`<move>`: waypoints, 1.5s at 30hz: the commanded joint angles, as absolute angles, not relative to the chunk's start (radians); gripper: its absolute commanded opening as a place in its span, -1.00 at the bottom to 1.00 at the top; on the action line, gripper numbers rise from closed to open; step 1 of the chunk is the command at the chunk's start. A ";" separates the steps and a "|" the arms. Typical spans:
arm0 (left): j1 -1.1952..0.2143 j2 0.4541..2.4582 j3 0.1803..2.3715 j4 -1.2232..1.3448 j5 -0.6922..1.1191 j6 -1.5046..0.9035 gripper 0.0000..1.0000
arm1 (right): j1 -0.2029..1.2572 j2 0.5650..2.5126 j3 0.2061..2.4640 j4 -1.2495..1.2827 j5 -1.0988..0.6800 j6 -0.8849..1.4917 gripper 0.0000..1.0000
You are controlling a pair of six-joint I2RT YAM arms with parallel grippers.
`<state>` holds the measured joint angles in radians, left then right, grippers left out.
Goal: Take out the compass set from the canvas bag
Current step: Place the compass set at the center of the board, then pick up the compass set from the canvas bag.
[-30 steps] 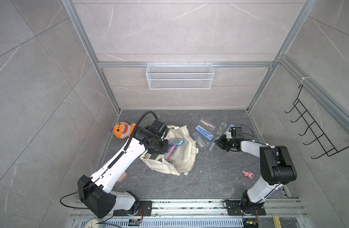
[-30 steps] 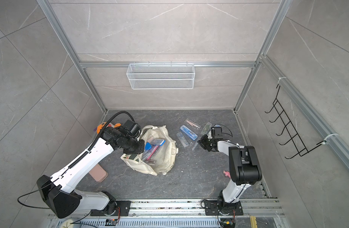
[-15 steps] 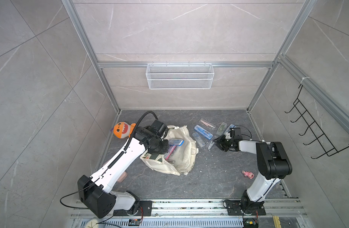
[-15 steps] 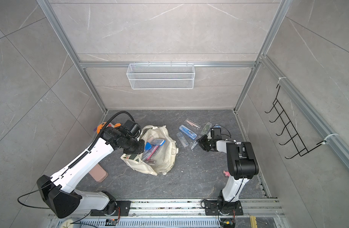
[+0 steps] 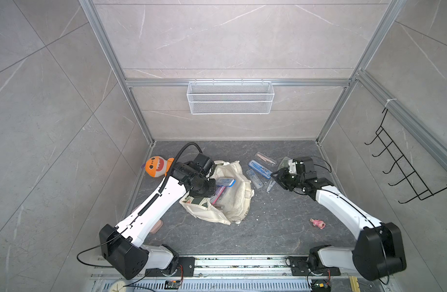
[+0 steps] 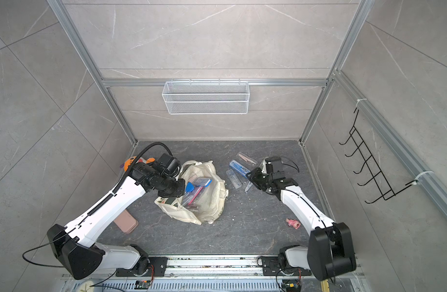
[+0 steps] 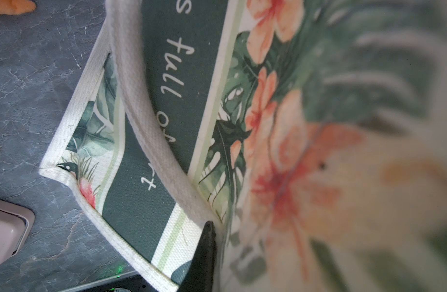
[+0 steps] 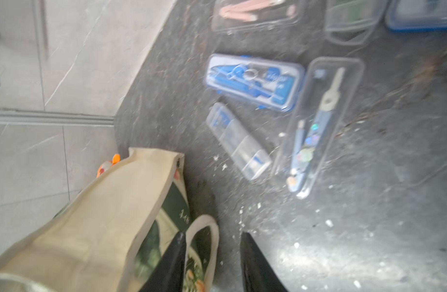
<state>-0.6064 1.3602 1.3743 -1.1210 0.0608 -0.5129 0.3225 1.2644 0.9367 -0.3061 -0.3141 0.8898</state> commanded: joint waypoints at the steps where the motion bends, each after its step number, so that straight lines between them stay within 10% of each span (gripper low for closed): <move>1: -0.608 1.333 1.403 -1.089 0.096 -0.515 -1.00 | 0.477 1.199 1.004 -0.445 -0.159 0.948 -0.21; 18: -0.608 1.359 1.400 -1.009 0.116 -0.515 -1.00 | 0.941 1.412 1.252 -0.499 0.159 1.175 -0.23; 45: -0.608 1.344 1.370 -0.986 0.177 -0.480 -1.00 | 0.867 1.776 1.386 -0.432 0.301 1.366 -0.08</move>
